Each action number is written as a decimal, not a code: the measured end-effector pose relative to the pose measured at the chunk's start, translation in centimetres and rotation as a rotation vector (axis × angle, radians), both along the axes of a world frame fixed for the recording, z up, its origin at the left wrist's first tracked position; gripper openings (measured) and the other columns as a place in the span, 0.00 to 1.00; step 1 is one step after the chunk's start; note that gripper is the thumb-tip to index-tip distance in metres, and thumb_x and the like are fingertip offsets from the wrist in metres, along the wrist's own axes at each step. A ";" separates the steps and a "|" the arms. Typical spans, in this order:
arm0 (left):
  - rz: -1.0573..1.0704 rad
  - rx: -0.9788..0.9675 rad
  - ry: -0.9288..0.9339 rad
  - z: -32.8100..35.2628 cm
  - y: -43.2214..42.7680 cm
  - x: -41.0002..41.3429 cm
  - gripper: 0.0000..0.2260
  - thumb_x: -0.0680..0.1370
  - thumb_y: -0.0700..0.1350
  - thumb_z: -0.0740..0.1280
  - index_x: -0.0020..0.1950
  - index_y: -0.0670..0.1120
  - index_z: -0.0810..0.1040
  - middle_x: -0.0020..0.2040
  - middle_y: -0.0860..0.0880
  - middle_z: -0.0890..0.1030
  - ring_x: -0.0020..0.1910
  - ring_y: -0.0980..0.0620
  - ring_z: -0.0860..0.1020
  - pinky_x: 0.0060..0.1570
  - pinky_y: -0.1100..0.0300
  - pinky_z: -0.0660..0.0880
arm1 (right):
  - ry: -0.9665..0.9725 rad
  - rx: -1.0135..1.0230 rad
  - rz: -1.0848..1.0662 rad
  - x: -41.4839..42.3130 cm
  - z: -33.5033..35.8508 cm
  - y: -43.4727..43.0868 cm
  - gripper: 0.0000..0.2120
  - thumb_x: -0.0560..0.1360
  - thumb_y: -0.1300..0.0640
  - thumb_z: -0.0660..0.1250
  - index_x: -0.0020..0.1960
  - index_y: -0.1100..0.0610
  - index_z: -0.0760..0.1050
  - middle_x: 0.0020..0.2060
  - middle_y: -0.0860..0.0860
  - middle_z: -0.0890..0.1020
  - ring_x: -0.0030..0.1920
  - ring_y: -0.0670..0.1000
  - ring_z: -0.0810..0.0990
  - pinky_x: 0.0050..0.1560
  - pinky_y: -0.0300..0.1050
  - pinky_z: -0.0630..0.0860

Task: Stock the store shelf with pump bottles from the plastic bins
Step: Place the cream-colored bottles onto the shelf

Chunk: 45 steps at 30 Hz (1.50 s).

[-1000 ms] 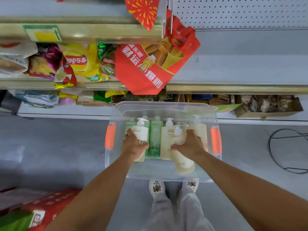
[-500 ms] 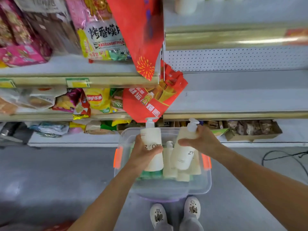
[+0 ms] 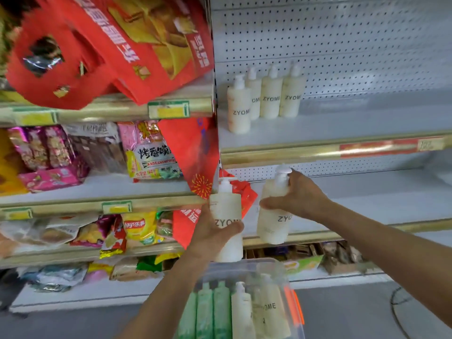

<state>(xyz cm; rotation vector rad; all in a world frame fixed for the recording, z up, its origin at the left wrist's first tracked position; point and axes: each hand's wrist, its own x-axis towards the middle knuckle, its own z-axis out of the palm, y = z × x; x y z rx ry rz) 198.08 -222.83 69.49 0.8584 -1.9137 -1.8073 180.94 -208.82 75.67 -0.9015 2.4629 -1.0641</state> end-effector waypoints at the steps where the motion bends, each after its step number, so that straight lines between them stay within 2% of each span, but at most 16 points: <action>1: -0.007 -0.004 0.019 0.8 -0.1 -0.9 0.27 0.69 0.40 0.78 0.61 0.53 0.69 0.50 0.49 0.81 0.44 0.54 0.83 0.35 0.58 0.80 | 0.031 0.000 0.005 -0.9 1.2 -0.2 0.29 0.52 0.38 0.77 0.47 0.46 0.70 0.40 0.42 0.80 0.43 0.44 0.80 0.42 0.45 0.77; 4: 0.011 -0.015 0.085 3.6 -0.3 -4.0 0.27 0.68 0.39 0.78 0.61 0.53 0.70 0.49 0.49 0.81 0.38 0.59 0.83 0.30 0.63 0.78 | 0.132 -0.032 0.006 -4.0 5.1 -1.1 0.27 0.52 0.36 0.76 0.43 0.48 0.73 0.38 0.40 0.80 0.41 0.43 0.80 0.39 0.43 0.76; 7: 0.041 -0.041 0.130 6.3 -0.6 -7.3 0.27 0.69 0.38 0.77 0.62 0.49 0.69 0.51 0.44 0.81 0.43 0.51 0.83 0.32 0.59 0.79 | 0.196 -0.058 -0.026 -7.9 8.6 -2.4 0.30 0.54 0.36 0.77 0.49 0.48 0.74 0.44 0.43 0.80 0.46 0.48 0.80 0.48 0.48 0.78; 10: 0.055 -0.022 0.185 8.3 -1.1 -10.3 0.27 0.70 0.36 0.76 0.64 0.46 0.68 0.52 0.40 0.79 0.42 0.48 0.83 0.32 0.56 0.80 | 0.237 -0.068 -0.055 -12.0 11.5 -4.3 0.32 0.55 0.34 0.76 0.52 0.49 0.73 0.48 0.45 0.81 0.50 0.50 0.80 0.52 0.52 0.78; 12: 0.081 -0.053 0.191 9.2 -1.5 -12.1 0.27 0.71 0.36 0.76 0.65 0.44 0.67 0.55 0.40 0.79 0.48 0.45 0.82 0.38 0.53 0.81 | 0.258 -0.056 -0.060 -14.5 12.8 -5.8 0.34 0.55 0.33 0.75 0.54 0.50 0.74 0.48 0.46 0.81 0.50 0.51 0.80 0.54 0.53 0.77; 16: 0.117 -0.092 0.204 10.2 -2.4 -15.1 0.22 0.70 0.37 0.77 0.58 0.49 0.70 0.52 0.45 0.79 0.45 0.52 0.81 0.35 0.62 0.79 | 0.329 0.003 -0.080 -18.0 13.6 -9.6 0.35 0.56 0.32 0.74 0.52 0.54 0.71 0.45 0.46 0.79 0.47 0.51 0.79 0.47 0.49 0.76; 18: 0.128 -0.085 0.198 10.4 -2.8 -16.2 0.23 0.70 0.37 0.77 0.59 0.47 0.71 0.54 0.42 0.80 0.48 0.47 0.82 0.42 0.54 0.82 | 0.389 0.037 -0.083 -19.1 13.4 -11.3 0.36 0.57 0.32 0.74 0.52 0.53 0.66 0.46 0.47 0.76 0.46 0.52 0.76 0.43 0.47 0.73; 21: 0.148 -0.063 0.177 10.8 -3.2 -17.3 0.28 0.68 0.40 0.78 0.64 0.44 0.70 0.57 0.40 0.79 0.54 0.42 0.81 0.51 0.42 0.80 | 0.437 0.100 -0.069 -20.5 12.9 -13.5 0.40 0.57 0.31 0.73 0.60 0.54 0.68 0.53 0.50 0.77 0.53 0.54 0.78 0.47 0.50 0.77; 24: 0.167 -0.079 0.183 10.8 -3.4 -17.9 0.28 0.65 0.42 0.79 0.61 0.47 0.72 0.54 0.42 0.80 0.49 0.46 0.82 0.42 0.50 0.82 | 0.461 0.142 -0.067 -21.3 12.2 -14.9 0.42 0.59 0.32 0.73 0.64 0.54 0.67 0.56 0.52 0.76 0.57 0.55 0.77 0.50 0.52 0.77; 26: 0.178 -0.084 0.190 10.7 -3.7 -18.1 0.27 0.68 0.38 0.78 0.62 0.47 0.71 0.53 0.43 0.81 0.46 0.48 0.82 0.34 0.60 0.80 | 0.465 0.164 -0.067 -21.6 11.9 -15.6 0.42 0.59 0.32 0.73 0.65 0.54 0.67 0.57 0.52 0.75 0.58 0.55 0.77 0.51 0.52 0.77; 28: 0.177 -0.073 0.197 10.5 -3.9 -18.2 0.25 0.69 0.37 0.77 0.60 0.49 0.71 0.52 0.45 0.81 0.45 0.51 0.82 0.32 0.63 0.78 | 0.468 0.178 -0.080 -21.9 11.5 -16.0 0.43 0.60 0.32 0.73 0.66 0.55 0.66 0.58 0.53 0.74 0.59 0.56 0.76 0.51 0.52 0.77; 32: 0.175 -0.078 0.206 10.2 -4.2 -18.2 0.23 0.69 0.37 0.77 0.54 0.55 0.70 0.49 0.49 0.81 0.43 0.54 0.82 0.31 0.64 0.78 | 0.442 0.167 -0.109 -22.1 10.9 -16.3 0.45 0.61 0.32 0.73 0.69 0.56 0.64 0.60 0.54 0.73 0.62 0.57 0.74 0.49 0.50 0.75; 37: 0.167 -0.072 0.195 10.3 -3.7 -18.0 0.26 0.67 0.42 0.79 0.59 0.53 0.69 0.52 0.48 0.80 0.45 0.53 0.82 0.32 0.63 0.78 | 0.373 0.107 -0.124 -21.7 10.5 -15.6 0.48 0.62 0.34 0.74 0.69 0.59 0.59 0.62 0.56 0.72 0.64 0.57 0.72 0.50 0.52 0.73; 40: 0.190 -0.115 0.182 10.5 -3.2 -17.9 0.30 0.63 0.47 0.78 0.61 0.54 0.67 0.55 0.49 0.79 0.51 0.50 0.81 0.41 0.56 0.81 | 0.285 -0.155 -0.167 -20.7 10.2 -13.5 0.48 0.67 0.36 0.72 0.74 0.61 0.54 0.67 0.57 0.66 0.68 0.58 0.67 0.57 0.56 0.71; 43: 0.159 -0.152 0.211 10.6 -2.7 -18.4 0.38 0.64 0.45 0.78 0.69 0.55 0.62 0.57 0.54 0.76 0.54 0.54 0.79 0.47 0.56 0.81 | 0.128 -0.435 -0.054 -18.6 10.1 -10.3 0.41 0.69 0.34 0.68 0.73 0.53 0.58 0.60 0.50 0.73 0.57 0.49 0.76 0.51 0.47 0.74; 45: 0.097 -0.183 0.245 11.0 -2.4 -19.3 0.43 0.67 0.41 0.78 0.74 0.55 0.56 0.58 0.59 0.74 0.53 0.62 0.78 0.44 0.65 0.79 | -0.033 -0.350 0.170 -17.1 10.8 -8.4 0.42 0.63 0.30 0.70 0.70 0.46 0.61 0.53 0.46 0.78 0.51 0.42 0.78 0.46 0.39 0.72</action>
